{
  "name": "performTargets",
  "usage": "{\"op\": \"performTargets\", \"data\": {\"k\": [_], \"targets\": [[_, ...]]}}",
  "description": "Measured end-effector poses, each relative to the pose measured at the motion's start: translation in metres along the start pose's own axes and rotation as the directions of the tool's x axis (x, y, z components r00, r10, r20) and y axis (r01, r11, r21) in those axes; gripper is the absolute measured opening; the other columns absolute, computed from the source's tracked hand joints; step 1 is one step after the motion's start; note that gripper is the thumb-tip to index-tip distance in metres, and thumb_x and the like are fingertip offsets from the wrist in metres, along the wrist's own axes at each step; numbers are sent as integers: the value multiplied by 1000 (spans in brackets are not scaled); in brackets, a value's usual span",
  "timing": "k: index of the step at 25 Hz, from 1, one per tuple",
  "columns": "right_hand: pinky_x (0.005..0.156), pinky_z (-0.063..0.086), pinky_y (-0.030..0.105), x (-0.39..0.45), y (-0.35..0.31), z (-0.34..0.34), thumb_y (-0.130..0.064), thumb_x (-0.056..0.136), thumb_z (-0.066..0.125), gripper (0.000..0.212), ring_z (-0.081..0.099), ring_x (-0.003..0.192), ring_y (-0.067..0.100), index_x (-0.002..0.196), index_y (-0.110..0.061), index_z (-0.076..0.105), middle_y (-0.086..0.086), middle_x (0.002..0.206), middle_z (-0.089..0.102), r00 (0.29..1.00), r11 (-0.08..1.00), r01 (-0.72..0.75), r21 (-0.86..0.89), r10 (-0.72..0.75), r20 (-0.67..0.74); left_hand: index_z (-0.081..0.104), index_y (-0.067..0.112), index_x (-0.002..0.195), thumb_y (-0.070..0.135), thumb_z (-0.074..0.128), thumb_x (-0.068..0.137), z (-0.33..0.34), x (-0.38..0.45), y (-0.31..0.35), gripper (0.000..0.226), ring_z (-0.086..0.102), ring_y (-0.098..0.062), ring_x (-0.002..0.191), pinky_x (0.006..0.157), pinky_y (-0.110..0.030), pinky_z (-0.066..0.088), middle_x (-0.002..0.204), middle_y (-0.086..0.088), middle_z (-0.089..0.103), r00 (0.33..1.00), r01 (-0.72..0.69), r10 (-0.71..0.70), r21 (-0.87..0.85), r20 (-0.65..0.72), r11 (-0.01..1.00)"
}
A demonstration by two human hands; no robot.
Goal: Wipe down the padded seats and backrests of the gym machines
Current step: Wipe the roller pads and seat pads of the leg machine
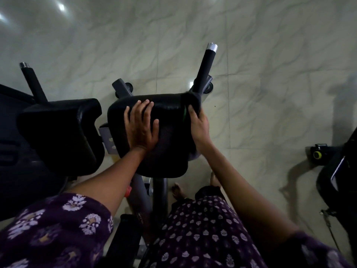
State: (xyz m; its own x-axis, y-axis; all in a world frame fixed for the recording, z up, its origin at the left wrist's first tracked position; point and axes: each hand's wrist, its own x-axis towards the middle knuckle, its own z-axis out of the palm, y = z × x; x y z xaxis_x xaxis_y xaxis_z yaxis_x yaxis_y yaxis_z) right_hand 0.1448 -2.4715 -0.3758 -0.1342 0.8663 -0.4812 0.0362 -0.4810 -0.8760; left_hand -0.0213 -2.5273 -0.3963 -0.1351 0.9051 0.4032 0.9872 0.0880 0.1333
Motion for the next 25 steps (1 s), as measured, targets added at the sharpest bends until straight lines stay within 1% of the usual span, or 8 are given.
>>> {"op": "performTargets", "data": {"k": [3, 7, 12, 16, 19, 21, 23, 25], "targets": [[94, 44, 34, -42, 19, -6, -34, 96, 49, 27, 52, 112, 23, 123, -29, 54, 11, 117, 55, 999, 999, 20, -45, -18, 48, 46, 9, 131, 34, 32, 95, 0, -1, 1, 45, 39, -28, 130, 112, -48, 19, 133, -12, 51, 1000, -8, 8, -10, 4, 1000], [93, 45, 42, 15, -20, 2, -46, 87, 46, 44, 54, 106, 32, 123, -22, 56, 15, 108, 61, 994, 961, 109, -256, -107, 23, 45, 9, 131, 34, 30, 96, -1, 2, 0, 45, 38, -27, 131, 113, -47, 17, 133, -13, 51, 1000, 1, -1, -14, 0, 1000], [102, 33, 40, 37, -54, -8, -37, 93, 51, 35, 40, 118, 32, 124, -20, 54, 11, 109, 49, 934, 592, 344, -729, -133, 333, 44, 10, 132, 35, 31, 95, -1, 0, 3, 46, 38, -27, 130, 112, -49, 21, 133, -14, 51, 1000, 5, -5, -17, 14, 1000], [98, 38, 45, 43, -65, -8, -38, 95, 47, 34, 43, 116, 34, 120, -17, 55, 7, 98, 49, 920, 563, 367, -741, -103, 378, 43, 9, 131, 38, 28, 97, -3, 0, 3, 48, 39, -26, 131, 113, -48, 20, 135, -9, 43, 1000, 17, -17, -45, -1, 999], [101, 36, 46, 79, -84, 30, -42, 95, 43, 40, 42, 122, 39, 127, -20, 54, 13, 119, 59, 906, 337, 379, -862, 56, 420, 44, 6, 127, 37, 32, 96, -3, 0, 3, 46, 40, -27, 130, 114, -46, 20, 133, -12, 49, 999, 25, -28, -83, -38, 996], [98, 37, 44, 78, -84, 35, -42, 95, 44, 42, 43, 121, 38, 130, -22, 52, 12, 122, 59, 838, 239, 525, -817, 21, 545, 44, 5, 126, 38, 32, 96, -2, -2, 3, 46, 41, -26, 130, 115, -44, 20, 132, -14, 51, 998, 44, -48, -102, -43, 994], [95, 40, 40, 74, -74, 15, -43, 92, 49, 41, 48, 112, 32, 131, -28, 53, 9, 110, 61, 766, 317, 617, -720, -34, 642, 45, 5, 125, 39, 31, 96, -1, -4, 3, 47, 41, -27, 131, 115, -44, 20, 132, -14, 53, 998, 51, -56, -119, -32, 992], [95, 42, 43, 76, -68, -4, -53, 87, 50, 44, 53, 106, 30, 125, -32, 57, 7, 103, 62, 767, 443, 588, -676, -43, 640, 46, 5, 125, 39, 32, 96, -2, -2, 4, 46, 41, -27, 131, 114, -45, 21, 131, -15, 54, 998, 63, -66, -145, -20, 987]]}}
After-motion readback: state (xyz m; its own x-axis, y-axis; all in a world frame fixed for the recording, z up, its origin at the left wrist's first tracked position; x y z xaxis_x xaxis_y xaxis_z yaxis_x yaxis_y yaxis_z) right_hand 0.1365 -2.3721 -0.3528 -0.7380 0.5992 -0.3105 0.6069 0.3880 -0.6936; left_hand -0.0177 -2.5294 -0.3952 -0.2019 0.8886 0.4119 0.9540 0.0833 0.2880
